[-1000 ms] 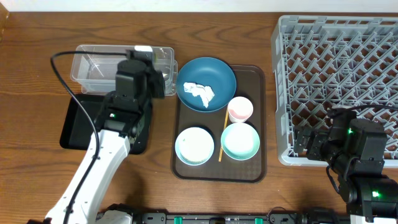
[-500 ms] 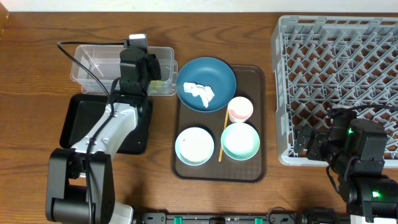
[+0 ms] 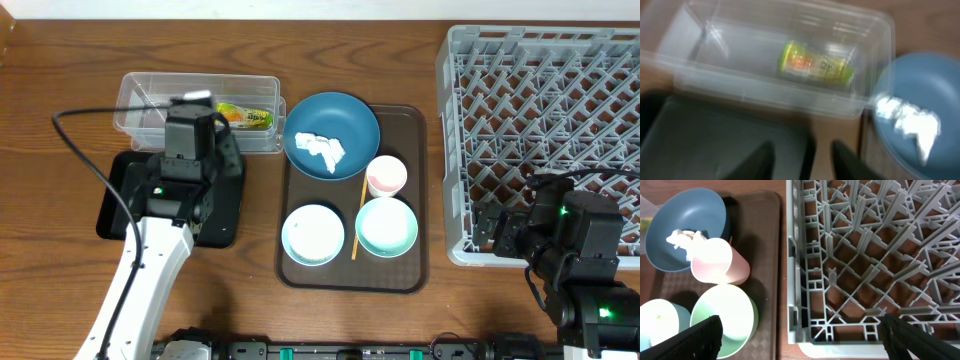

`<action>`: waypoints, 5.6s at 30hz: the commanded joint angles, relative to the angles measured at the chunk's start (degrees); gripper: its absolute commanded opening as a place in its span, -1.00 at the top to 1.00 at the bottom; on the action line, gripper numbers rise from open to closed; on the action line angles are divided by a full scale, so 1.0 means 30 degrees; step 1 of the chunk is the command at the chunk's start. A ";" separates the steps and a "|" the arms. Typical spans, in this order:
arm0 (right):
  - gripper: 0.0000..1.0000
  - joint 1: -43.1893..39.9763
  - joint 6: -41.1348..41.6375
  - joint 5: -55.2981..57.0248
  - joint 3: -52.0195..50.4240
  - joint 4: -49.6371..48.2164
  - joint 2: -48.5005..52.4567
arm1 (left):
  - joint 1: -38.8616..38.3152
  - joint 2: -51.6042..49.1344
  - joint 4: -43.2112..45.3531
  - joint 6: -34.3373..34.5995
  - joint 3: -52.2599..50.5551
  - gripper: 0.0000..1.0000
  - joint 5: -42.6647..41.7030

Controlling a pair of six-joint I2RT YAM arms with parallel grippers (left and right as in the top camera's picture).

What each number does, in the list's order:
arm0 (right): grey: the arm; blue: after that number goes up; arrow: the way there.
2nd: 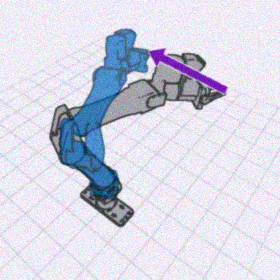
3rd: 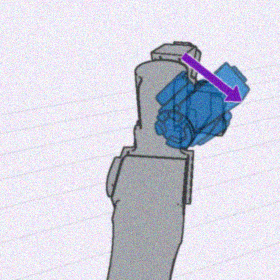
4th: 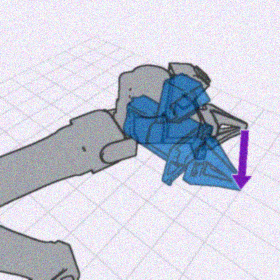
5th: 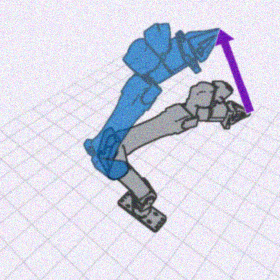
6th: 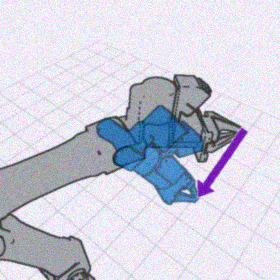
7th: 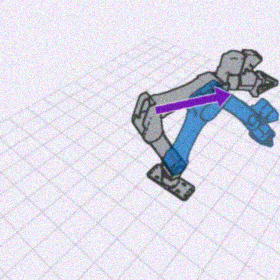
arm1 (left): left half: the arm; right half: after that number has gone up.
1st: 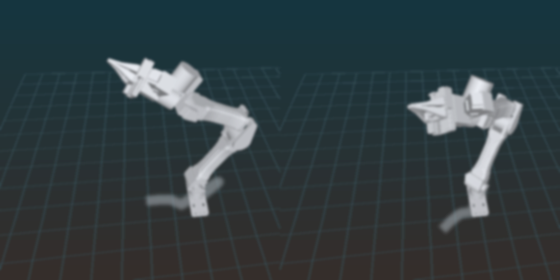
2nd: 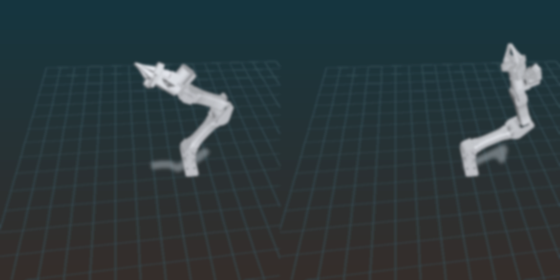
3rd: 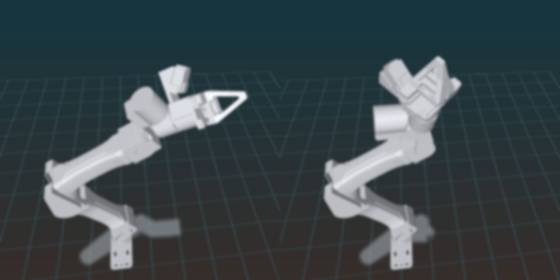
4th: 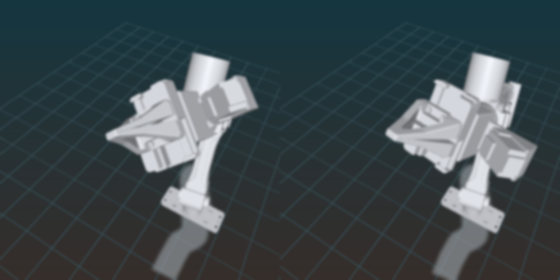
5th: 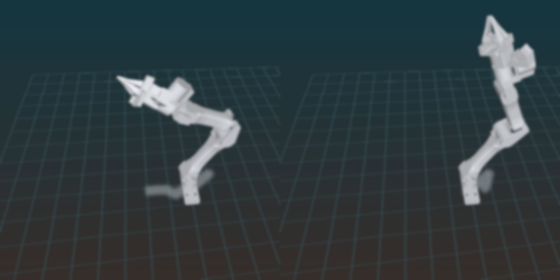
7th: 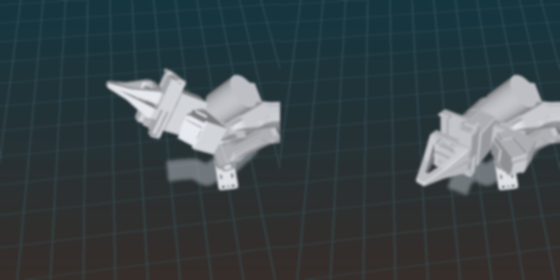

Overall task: Sort waste into correct bins and load items into the dishwasher rack
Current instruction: 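Move the wrapper over the clear bin and release it, then withdraw the left gripper from the clear bin, then reach left gripper into the blue plate and grasp the white tissue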

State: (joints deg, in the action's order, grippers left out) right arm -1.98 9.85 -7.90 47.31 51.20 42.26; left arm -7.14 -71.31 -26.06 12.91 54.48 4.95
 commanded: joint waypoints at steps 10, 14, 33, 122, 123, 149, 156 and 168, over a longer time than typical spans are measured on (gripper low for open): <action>-0.98 -0.0138 -0.0226 0.0124 0.0328 0.0189 -0.0080 | 0.0321 -0.5180 0.0437 0.2820 -0.0517 0.46 0.0211; -0.98 -0.0138 -0.0226 0.0131 0.0328 0.0481 -0.0080 | 0.0321 -0.6717 0.0466 0.3169 -0.0517 0.54 0.0102; -0.99 -0.0138 -0.0233 0.0146 0.0328 0.0437 -0.0080 | 0.0321 -0.7985 0.3344 0.3300 -0.0517 0.52 -0.4954; -0.98 -0.0138 -0.0219 0.0554 0.0328 0.0452 -0.0087 | 0.0189 -0.8021 0.6921 0.6302 -0.2178 0.48 -0.1494; -0.98 -0.0138 -0.0219 0.0554 0.0328 0.0452 -0.0087 | 0.0189 -0.8021 0.7002 0.6302 -0.2178 0.48 -0.1501; -0.98 -0.0138 -0.0073 0.0554 0.0328 0.0219 -0.0080 | -0.2273 -0.4080 -0.0568 -0.0940 0.2506 0.34 -0.4452; -0.99 -0.0138 -0.0080 0.0554 0.0328 0.0452 -0.0080 | -0.3861 -0.7322 -0.1093 -0.1960 0.5916 0.32 -0.4437; -0.98 -0.0138 -0.0087 0.0554 0.0321 0.0663 -0.0080 | -0.5064 -1.2167 0.1559 -0.2878 0.6098 0.11 -0.4437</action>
State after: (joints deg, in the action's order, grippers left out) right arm -1.98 9.87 -6.61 47.31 52.93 42.26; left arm -21.56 -106.02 -22.17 5.58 72.18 -8.21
